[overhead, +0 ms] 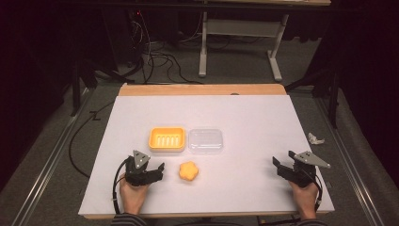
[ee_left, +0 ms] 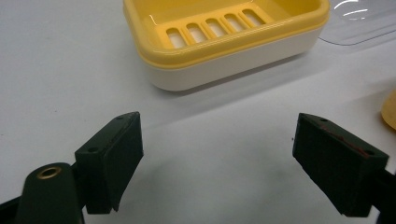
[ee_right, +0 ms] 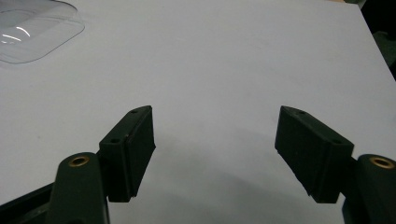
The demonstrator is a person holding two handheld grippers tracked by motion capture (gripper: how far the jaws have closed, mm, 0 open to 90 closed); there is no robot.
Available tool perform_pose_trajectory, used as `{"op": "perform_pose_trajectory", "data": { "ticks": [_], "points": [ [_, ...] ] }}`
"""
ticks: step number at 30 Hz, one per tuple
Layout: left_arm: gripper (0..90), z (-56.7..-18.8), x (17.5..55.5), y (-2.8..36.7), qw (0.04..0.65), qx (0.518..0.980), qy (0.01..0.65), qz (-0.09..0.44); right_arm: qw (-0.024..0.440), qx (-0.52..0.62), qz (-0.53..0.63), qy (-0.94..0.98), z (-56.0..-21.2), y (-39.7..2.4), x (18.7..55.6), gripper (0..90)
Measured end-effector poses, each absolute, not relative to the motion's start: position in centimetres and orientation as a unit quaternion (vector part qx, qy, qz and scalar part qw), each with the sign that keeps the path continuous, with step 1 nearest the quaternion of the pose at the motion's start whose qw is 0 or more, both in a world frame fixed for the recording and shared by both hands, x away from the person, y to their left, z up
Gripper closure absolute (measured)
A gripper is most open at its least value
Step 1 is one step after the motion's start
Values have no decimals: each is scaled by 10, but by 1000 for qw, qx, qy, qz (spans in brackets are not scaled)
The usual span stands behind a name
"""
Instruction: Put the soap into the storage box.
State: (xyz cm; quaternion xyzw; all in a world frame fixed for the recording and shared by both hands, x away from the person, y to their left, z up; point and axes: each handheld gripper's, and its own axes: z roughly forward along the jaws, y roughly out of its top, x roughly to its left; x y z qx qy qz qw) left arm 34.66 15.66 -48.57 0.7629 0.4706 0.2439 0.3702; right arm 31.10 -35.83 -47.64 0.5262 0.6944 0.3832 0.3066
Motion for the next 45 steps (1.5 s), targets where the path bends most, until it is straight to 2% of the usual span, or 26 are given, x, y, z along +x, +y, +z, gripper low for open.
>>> {"op": "perform_pose_trajectory", "data": {
  "ticks": [21, 45],
  "points": [
    [178, -485, 346, 157, 373, 763, 468, 242, 310, 525, 384, 693, -476, -359, 311, 289],
    [184, -470, 338, 151, 408, 766, 447, 218, 309, 529, 383, 691, -476, -359, 311, 289]
  ]
}}
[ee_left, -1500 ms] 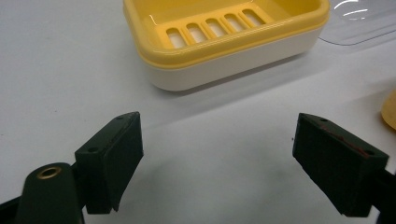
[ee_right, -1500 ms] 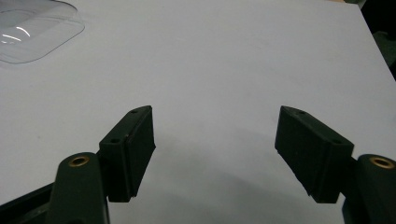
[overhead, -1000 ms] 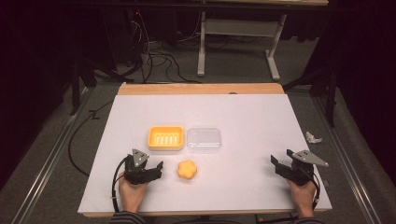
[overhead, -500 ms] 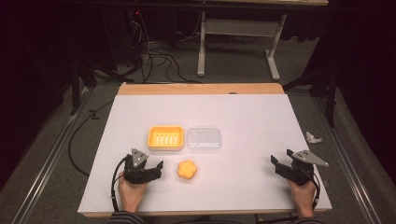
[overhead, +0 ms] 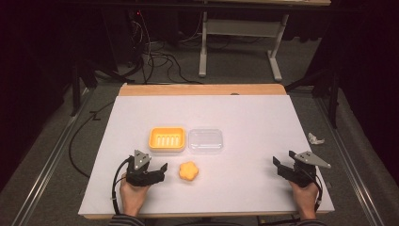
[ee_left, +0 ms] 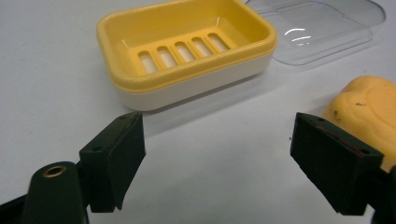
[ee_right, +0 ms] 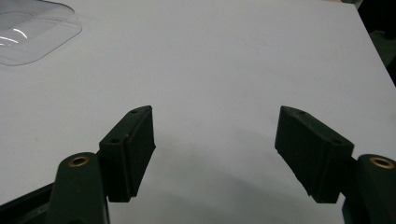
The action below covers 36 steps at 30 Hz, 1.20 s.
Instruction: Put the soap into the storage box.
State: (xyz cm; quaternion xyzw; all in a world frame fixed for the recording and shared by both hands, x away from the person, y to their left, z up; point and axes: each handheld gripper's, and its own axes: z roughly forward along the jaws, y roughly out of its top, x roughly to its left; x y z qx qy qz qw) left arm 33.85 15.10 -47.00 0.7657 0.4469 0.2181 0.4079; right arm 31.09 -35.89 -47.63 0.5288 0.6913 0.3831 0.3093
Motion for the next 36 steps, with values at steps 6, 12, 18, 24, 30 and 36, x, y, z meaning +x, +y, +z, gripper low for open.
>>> {"op": "perform_pose_trajectory", "data": {
  "ticks": [6, 12, 18, 24, 30, 36],
  "points": [
    [182, -463, 336, 148, 428, 762, 443, 200, 310, 528, 383, 691, -476, -359, 311, 289],
    [180, -454, 332, 141, 434, 765, 433, 195, 309, 529, 383, 692, -476, -359, 311, 289],
    [165, -449, 329, 131, 430, 775, 419, 197, 309, 529, 383, 691, -476, -359, 311, 289],
    [157, -449, 329, 120, 424, 787, 407, 190, 310, 528, 384, 691, -476, -359, 311, 289],
    [153, -450, 329, 110, 423, 796, 396, 176, 309, 528, 384, 692, -476, -359, 311, 289],
    [153, -452, 328, 100, 419, 804, 386, 170, 310, 527, 384, 692, -476, -359, 311, 289]
  ]
}}
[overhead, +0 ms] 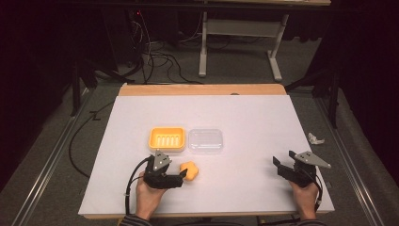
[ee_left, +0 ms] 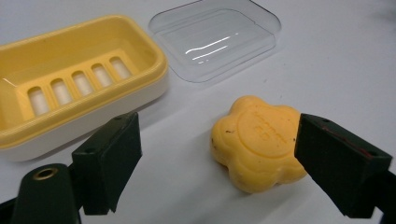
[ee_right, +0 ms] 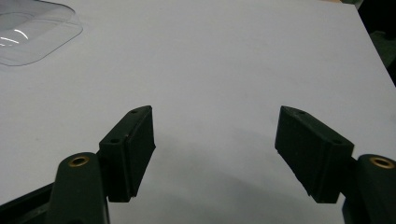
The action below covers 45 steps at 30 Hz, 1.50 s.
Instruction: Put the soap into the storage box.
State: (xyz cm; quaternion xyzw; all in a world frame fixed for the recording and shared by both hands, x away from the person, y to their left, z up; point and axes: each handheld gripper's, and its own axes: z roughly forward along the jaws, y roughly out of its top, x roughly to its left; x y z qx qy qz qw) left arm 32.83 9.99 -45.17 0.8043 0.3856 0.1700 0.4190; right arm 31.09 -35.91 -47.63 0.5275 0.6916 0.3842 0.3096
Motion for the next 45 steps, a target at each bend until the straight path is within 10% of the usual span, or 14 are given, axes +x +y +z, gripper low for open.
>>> {"op": "perform_pose_trajectory", "data": {
  "ticks": [45],
  "points": [
    [208, -477, 338, 53, 342, 859, 353, 146, 310, 525, 382, 694, -476, -359, 311, 289]
  ]
}}
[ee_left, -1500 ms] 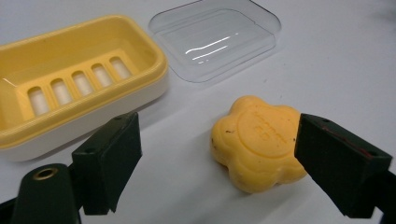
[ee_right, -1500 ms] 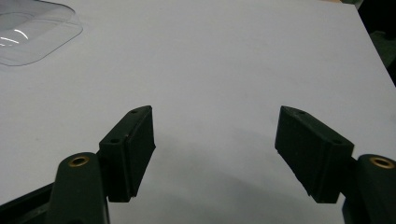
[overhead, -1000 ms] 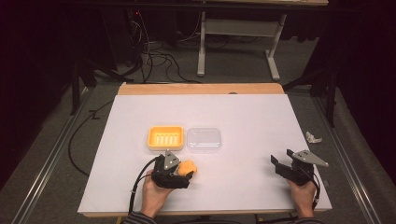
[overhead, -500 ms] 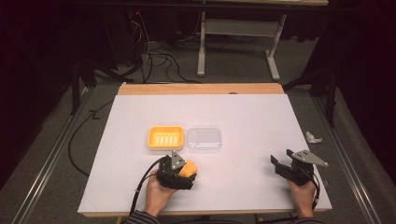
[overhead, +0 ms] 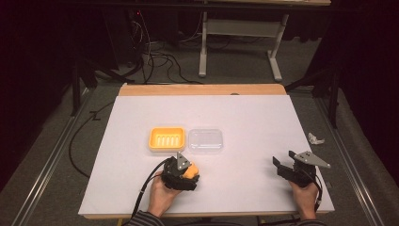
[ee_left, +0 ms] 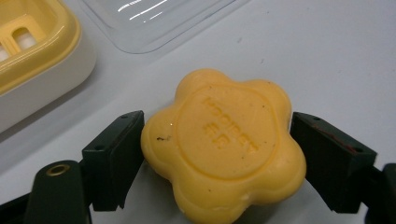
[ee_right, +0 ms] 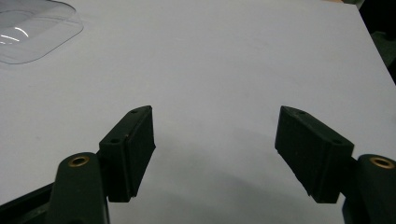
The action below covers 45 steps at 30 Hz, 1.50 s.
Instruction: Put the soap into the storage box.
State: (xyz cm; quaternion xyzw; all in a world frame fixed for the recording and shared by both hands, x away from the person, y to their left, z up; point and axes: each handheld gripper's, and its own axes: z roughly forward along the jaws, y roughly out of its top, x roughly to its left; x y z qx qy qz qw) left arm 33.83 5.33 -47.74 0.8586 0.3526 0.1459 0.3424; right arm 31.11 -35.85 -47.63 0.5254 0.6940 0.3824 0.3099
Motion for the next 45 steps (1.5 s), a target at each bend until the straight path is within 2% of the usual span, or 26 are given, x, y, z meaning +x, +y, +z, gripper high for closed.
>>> {"op": "perform_pose_trajectory", "data": {
  "ticks": [10, 45],
  "points": [
    [266, -478, 339, 50, 343, 855, 356, 155, 309, 525, 383, 695, -476, -359, 311, 288],
    [277, -469, 337, 59, 354, 850, 356, 159, 309, 526, 383, 694, -476, -358, 311, 288]
  ]
}}
